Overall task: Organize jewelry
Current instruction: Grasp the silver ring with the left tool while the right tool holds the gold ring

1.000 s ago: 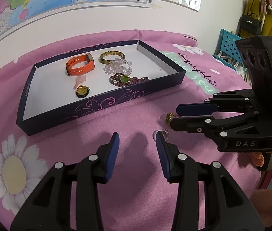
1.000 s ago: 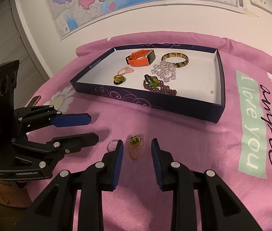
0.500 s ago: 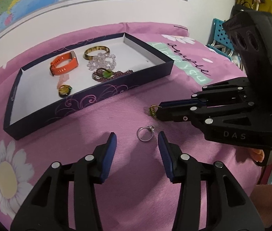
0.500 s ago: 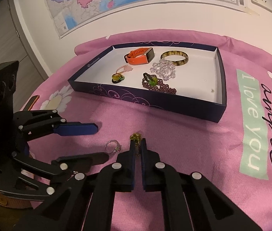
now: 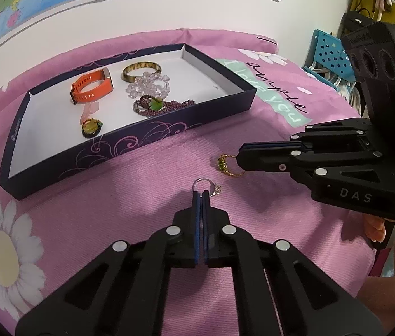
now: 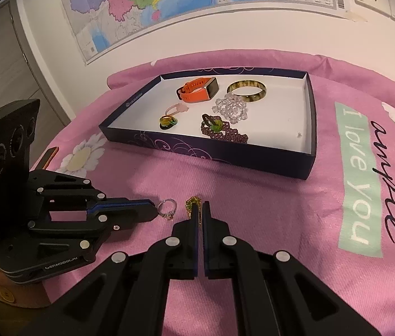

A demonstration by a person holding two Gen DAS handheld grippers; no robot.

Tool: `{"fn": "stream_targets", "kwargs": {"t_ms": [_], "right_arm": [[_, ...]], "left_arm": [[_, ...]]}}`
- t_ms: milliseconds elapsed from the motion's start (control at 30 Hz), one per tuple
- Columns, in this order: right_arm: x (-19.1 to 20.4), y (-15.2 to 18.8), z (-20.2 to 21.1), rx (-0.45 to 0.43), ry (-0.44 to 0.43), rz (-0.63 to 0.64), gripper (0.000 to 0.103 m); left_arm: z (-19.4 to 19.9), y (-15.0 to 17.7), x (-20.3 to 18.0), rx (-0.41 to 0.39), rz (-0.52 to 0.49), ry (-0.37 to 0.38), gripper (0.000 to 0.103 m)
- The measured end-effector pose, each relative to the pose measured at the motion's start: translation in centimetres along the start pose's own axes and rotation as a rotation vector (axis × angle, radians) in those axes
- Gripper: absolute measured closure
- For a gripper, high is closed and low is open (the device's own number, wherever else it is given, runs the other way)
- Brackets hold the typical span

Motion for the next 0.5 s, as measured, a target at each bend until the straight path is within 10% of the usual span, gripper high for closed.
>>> {"fn": "stream_targets", "kwargs": {"t_ms": [100, 367, 500], "right_arm": [[-0.1, 0.0, 0.1, -0.007, -0.022, -0.012, 0.095], [0.2, -0.3, -1.2, 0.024, -0.010, 0.003, 0.085], [0.0, -0.3, -1.4, 0.029, -0.009, 0.000, 0.098]], "left_arm": [[0.2, -0.1, -0.2, -0.015, -0.005, 0.003, 0.070], [-0.7, -0.6, -0.8, -0.003, -0.025, -0.031, 0.074], [-0.8, -0.6, -0.8, -0.001, -0.023, -0.029, 0.083]]}}
Point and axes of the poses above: each gripper's, at about its wrist camera, not at the fingertips, and z roughly against the way its jaws point, x to its left, y to its underside, the point moved 1 cm from there along -z, roughly the way its jaws point, and after that the axes turned 9 degrees about z, right-handed, at the moved point
